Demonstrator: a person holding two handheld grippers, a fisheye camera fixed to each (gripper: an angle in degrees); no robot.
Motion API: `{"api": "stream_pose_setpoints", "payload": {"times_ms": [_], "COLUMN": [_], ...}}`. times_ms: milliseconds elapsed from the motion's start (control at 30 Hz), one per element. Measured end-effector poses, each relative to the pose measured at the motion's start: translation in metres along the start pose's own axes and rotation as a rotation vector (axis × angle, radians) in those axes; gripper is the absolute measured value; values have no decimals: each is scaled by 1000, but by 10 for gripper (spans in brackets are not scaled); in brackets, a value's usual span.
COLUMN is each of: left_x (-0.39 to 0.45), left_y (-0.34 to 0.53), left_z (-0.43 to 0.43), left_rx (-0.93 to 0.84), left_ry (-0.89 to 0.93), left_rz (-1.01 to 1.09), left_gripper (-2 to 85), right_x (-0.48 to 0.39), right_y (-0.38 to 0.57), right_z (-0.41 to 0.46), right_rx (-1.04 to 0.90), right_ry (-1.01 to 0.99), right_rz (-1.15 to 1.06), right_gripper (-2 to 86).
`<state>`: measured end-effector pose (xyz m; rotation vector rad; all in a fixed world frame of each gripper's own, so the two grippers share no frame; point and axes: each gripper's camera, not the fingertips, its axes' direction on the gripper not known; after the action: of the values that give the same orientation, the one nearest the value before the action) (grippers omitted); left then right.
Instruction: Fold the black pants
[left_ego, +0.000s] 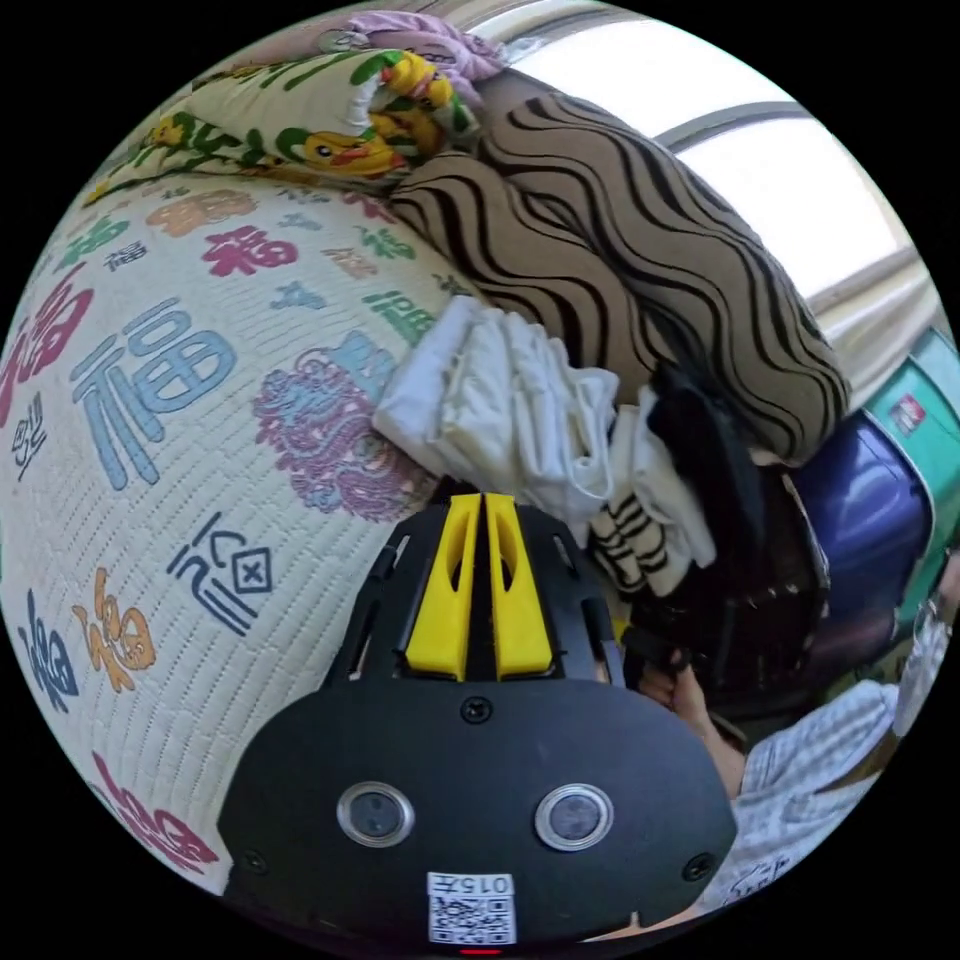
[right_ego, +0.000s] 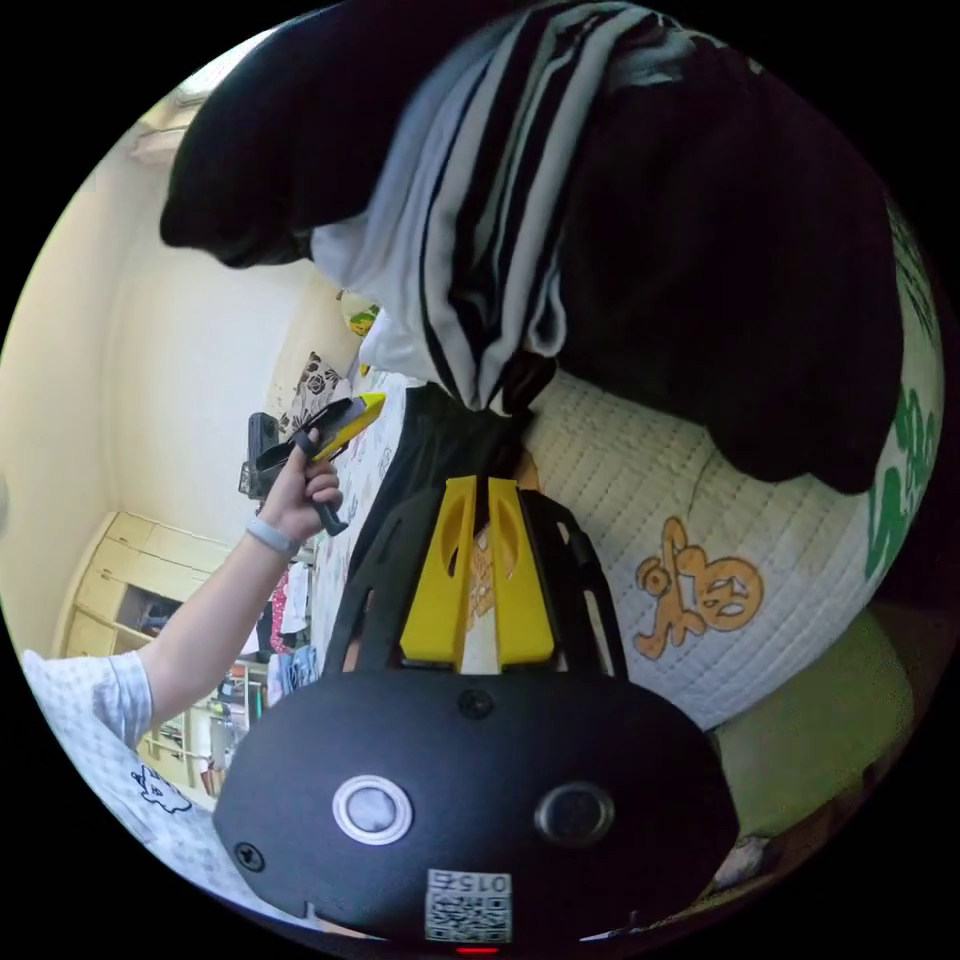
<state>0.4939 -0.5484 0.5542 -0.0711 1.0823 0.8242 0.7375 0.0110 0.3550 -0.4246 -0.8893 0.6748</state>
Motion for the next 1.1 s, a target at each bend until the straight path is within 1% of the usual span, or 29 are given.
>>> {"api": "stream_pose_setpoints", "payload": {"times_ms": [67, 133, 167, 200, 267, 300, 367, 433, 500, 567, 600, 667, 700, 733, 767, 833, 900, 967, 1000, 1100], "left_x": [4, -3, -8, -9, -6, -5, -3, 0, 3, 2, -1, -19, -26, -39, -50, -59, -59, -57, -57, -49], "left_y": [9, 14, 15, 15, 10, 9, 9, 17, 36, 77, 89, 135, 145, 160, 170, 176, 175, 173, 172, 171], "left_z": [8, 20, 25, 26, 20, 19, 0, -24, -49, -76, -81, -98, -101, -106, -108, -106, -97, -87, -87, -105], "left_rx": [-120, -224, -252, -248, -190, -182, -112, -94, -108, -179, -200, -236, -237, -236, -221, -197, -209, -233, -231, -147], "left_ry": [-116, -183, -171, -173, -250, -265, -293, -265, -229, -215, -223, -316, -338, -351, -320, -294, -342, -351, -350, -397], "left_rz": [55, 62, 58, 58, 96, 111, 100, 97, 105, 106, 101, 52, 29, -22, -60, -87, -56, -27, -26, -13], "left_gripper": [59, 53, 25, 12, 2, 2, 7, 32, 50, 66, 68, 67, 65, 61, 57, 54, 45, 8, 5, -5], "right_x": [4, 4, 0, -2, -7, -6, 0, 1, -4, -23, -29, -50, -54, -58, -61, -61, -59, -53, -52, -60], "right_y": [-6, -11, -12, -12, -9, -8, -4, 3, 11, 26, 30, 41, 43, 47, 51, 58, 64, 67, 66, 57], "right_z": [14, 30, 36, 37, 35, 34, 31, 26, 24, 28, 31, 51, 57, 69, 79, 90, 97, 105, 108, 120], "right_rx": [-34, -83, -93, -85, -49, -45, -49, -47, -81, -135, -154, -240, -262, -306, -339, -368, -385, -376, -372, -377], "right_ry": [-45, -57, -29, -4, 24, 14, -20, -65, -120, -153, -157, -174, -167, -149, -139, -103, -71, -78, -87, -47], "right_rz": [8, 17, 7, 5, -9, -5, 25, 35, 11, -66, -83, -151, -162, -154, -146, -137, -118, -55, -42, -48], "right_gripper": [32, 23, 15, 11, 2, 2, 1, 3, 8, 18, 21, 36, 40, 46, 50, 54, 55, 50, 48, 16]}}
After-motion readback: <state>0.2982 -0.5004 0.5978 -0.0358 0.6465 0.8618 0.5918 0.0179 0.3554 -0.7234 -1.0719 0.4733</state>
